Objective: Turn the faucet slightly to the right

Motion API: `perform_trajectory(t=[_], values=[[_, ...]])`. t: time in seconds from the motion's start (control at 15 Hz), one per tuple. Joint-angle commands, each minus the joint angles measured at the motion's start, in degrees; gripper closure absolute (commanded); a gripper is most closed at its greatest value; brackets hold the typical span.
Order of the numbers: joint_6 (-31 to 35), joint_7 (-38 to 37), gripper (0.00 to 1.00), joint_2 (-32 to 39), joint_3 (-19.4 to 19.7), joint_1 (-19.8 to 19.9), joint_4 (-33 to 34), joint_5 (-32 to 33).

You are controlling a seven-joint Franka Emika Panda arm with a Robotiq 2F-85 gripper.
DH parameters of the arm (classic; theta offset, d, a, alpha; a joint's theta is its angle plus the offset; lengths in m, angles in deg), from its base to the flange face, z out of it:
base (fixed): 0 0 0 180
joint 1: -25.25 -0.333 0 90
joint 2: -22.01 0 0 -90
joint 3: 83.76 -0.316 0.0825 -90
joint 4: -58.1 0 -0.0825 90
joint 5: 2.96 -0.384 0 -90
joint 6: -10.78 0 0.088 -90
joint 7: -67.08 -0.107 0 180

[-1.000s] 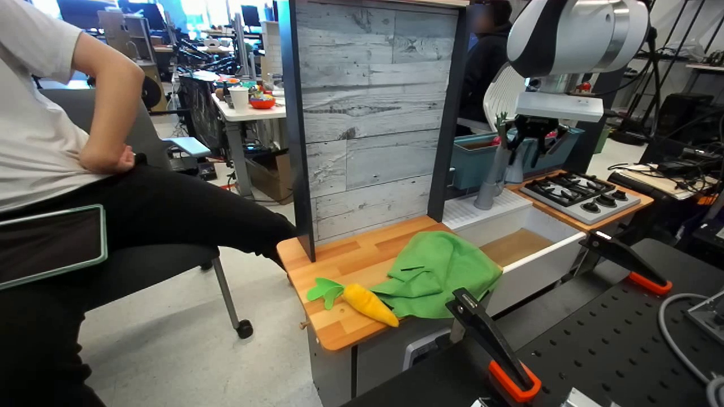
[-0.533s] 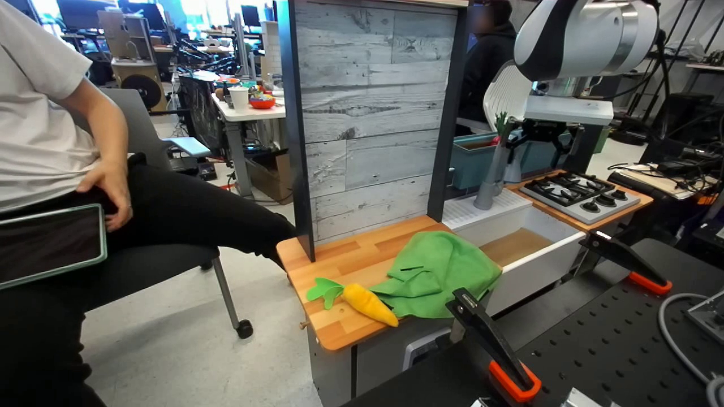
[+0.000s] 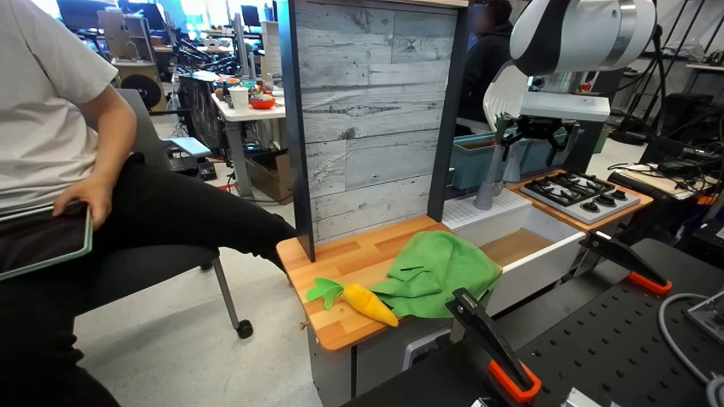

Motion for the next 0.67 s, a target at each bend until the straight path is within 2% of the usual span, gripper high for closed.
perform_trajectory(t=[0.0,0.2,0.27,0.6], values=[[-0.60,-0.28,0.00,-4.16,0.44,-1.14,-2.08,0.54],[-1.69,-2.32,0.00,-6.89,1.31,-2.09,-2.06,0.40],[-0.34,-0.78,0.00,-3.42,-0.04,-0.59,0.00,0.23],[-0.70,-1.36,0.00,-5.52,0.15,-0.75,-0.71,0.28]])
